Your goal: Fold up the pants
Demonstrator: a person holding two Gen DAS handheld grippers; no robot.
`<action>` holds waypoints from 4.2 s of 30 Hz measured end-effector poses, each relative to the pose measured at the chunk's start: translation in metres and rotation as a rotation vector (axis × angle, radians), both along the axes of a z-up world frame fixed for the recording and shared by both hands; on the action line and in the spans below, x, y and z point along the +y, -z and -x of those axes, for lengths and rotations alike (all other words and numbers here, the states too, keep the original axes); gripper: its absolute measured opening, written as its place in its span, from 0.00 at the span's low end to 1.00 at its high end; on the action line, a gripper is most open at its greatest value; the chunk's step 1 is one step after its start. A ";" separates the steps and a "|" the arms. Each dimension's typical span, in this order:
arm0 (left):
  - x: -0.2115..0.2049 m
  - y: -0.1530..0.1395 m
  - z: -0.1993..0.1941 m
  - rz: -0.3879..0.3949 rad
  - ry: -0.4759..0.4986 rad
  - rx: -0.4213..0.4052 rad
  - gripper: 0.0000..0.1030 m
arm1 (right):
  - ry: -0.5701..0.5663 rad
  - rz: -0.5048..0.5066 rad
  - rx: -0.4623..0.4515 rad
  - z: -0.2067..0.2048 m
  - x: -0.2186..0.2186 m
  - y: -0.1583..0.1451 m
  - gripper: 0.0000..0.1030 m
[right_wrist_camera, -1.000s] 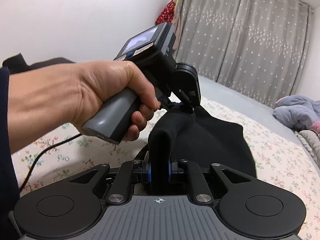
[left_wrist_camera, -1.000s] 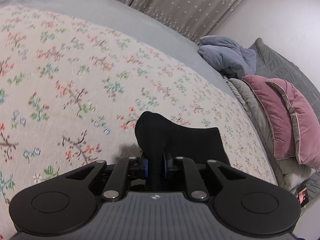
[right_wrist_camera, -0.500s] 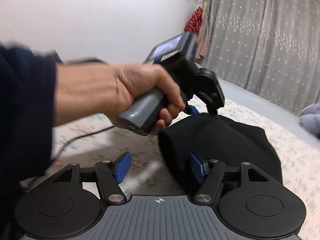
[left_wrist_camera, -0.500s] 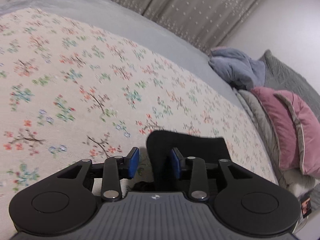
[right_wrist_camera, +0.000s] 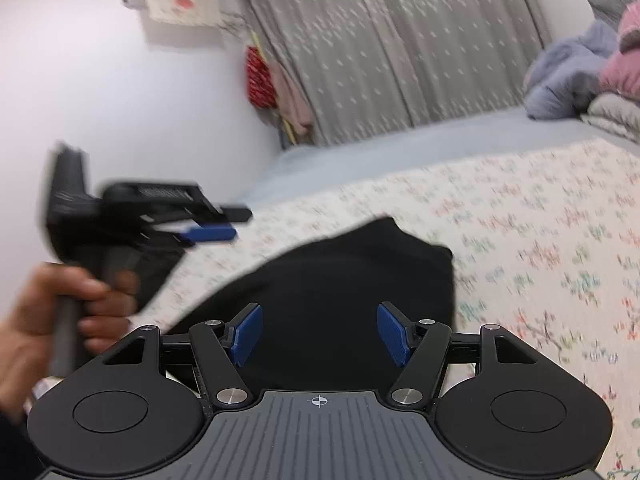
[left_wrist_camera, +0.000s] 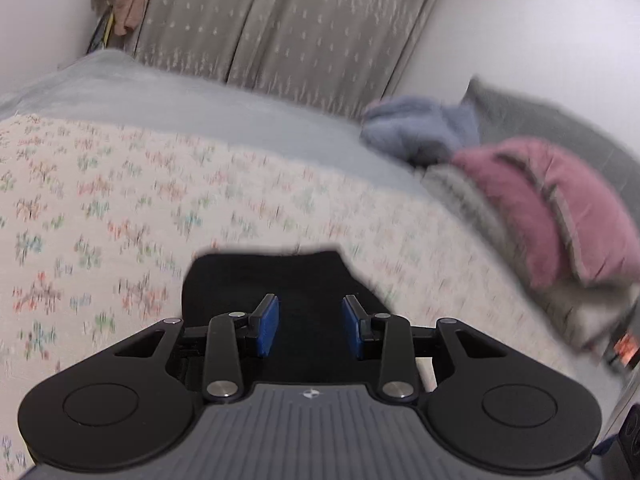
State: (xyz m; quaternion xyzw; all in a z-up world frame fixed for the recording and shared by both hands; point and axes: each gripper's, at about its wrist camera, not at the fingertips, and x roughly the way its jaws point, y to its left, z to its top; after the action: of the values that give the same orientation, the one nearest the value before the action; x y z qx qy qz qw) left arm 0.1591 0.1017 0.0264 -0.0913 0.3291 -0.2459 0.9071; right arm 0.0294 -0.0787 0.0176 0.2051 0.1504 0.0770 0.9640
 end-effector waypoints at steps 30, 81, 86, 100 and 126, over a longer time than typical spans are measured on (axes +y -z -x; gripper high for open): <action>0.027 0.037 -0.001 -0.035 -0.069 0.138 0.35 | -0.033 0.151 0.107 -0.075 0.036 -0.003 0.62; 0.038 0.074 -0.044 0.109 -0.039 0.406 1.00 | -0.064 -0.417 0.196 -0.054 -0.067 0.074 0.73; 0.032 0.075 -0.047 0.083 -0.034 0.402 1.00 | -0.079 -0.453 0.195 -0.059 -0.066 0.076 0.73; 0.028 0.074 -0.047 0.075 -0.036 0.411 1.00 | -0.066 -0.427 0.188 -0.068 -0.048 0.072 0.73; 0.012 0.058 -0.035 0.029 -0.030 0.252 0.78 | -0.022 -0.332 0.171 -0.067 -0.039 0.059 0.19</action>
State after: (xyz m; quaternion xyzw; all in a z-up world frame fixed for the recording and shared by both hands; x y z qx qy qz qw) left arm 0.1942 0.1135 -0.0314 -0.1395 0.4354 -0.2236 0.8608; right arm 0.0959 -0.1181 -0.0412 0.3653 0.2194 0.0937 0.8998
